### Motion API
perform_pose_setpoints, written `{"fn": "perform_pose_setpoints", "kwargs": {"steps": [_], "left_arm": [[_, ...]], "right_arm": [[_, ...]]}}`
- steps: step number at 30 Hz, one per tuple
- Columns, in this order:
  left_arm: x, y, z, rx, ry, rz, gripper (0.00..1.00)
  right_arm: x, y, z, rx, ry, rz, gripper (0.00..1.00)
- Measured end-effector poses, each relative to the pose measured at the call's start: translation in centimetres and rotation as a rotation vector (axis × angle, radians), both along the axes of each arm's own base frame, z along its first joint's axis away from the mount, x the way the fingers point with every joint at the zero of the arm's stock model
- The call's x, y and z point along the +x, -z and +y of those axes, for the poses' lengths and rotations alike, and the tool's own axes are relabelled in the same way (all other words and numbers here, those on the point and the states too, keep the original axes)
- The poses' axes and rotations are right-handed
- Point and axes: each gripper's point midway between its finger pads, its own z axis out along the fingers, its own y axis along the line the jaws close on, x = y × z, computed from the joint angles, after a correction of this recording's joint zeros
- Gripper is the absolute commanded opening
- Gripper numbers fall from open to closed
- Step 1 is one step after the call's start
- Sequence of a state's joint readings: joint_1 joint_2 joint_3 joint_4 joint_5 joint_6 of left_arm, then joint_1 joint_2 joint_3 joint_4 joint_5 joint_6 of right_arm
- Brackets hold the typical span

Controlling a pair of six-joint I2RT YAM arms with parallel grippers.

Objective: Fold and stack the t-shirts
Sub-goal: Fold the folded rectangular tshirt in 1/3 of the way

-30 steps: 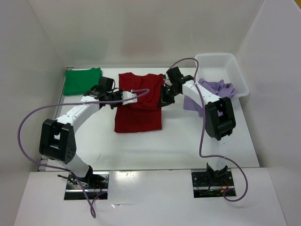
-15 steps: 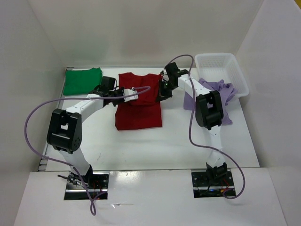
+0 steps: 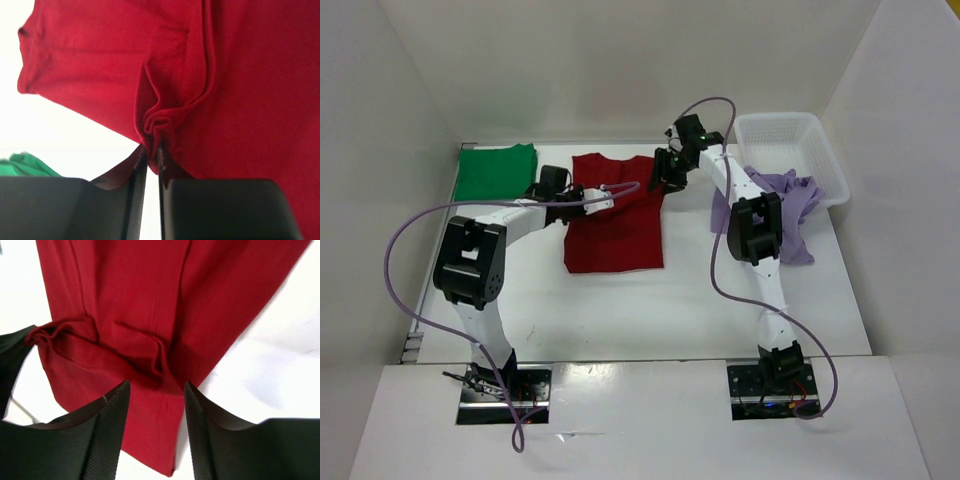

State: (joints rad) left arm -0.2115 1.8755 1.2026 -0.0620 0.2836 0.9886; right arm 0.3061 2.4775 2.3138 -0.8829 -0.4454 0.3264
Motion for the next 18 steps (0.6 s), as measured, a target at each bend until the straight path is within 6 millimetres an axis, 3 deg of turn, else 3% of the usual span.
{"fn": "perform_pose_setpoints", "kwargs": {"steps": [1,5,7,10,14,18], "left_arm": [[0.4,0.2,0.3,0.006,-0.021,0.0,0.23],[2.3,0.2,1.8,0.005,-0.123,-0.011,0.5],[2.9,-0.4,2.8,-0.012,-0.181,-0.015,0.63],[3.8,-1.5,3.9,-0.046,-0.257,-0.022,0.71],[3.8,-3.0,4.9,-0.079,-0.335,-0.004,0.67],[1.1,-5.2,5.4,-0.149,-0.347,0.095,0.67]], "right_arm": [[0.7,-0.7,-0.2,-0.005,0.007,-0.026,0.54],[1.8,-2.8,-1.1,-0.026,0.022,-0.092,0.54],[1.7,-3.3,-1.5,-0.046,0.024,-0.106,0.54],[0.4,-3.4,-2.2,-0.076,0.025,-0.092,0.46],[-3.6,-2.2,-3.2,-0.098,0.01,-0.02,0.44],[-11.2,0.8,-4.7,-0.103,0.008,0.115,0.52]]}}
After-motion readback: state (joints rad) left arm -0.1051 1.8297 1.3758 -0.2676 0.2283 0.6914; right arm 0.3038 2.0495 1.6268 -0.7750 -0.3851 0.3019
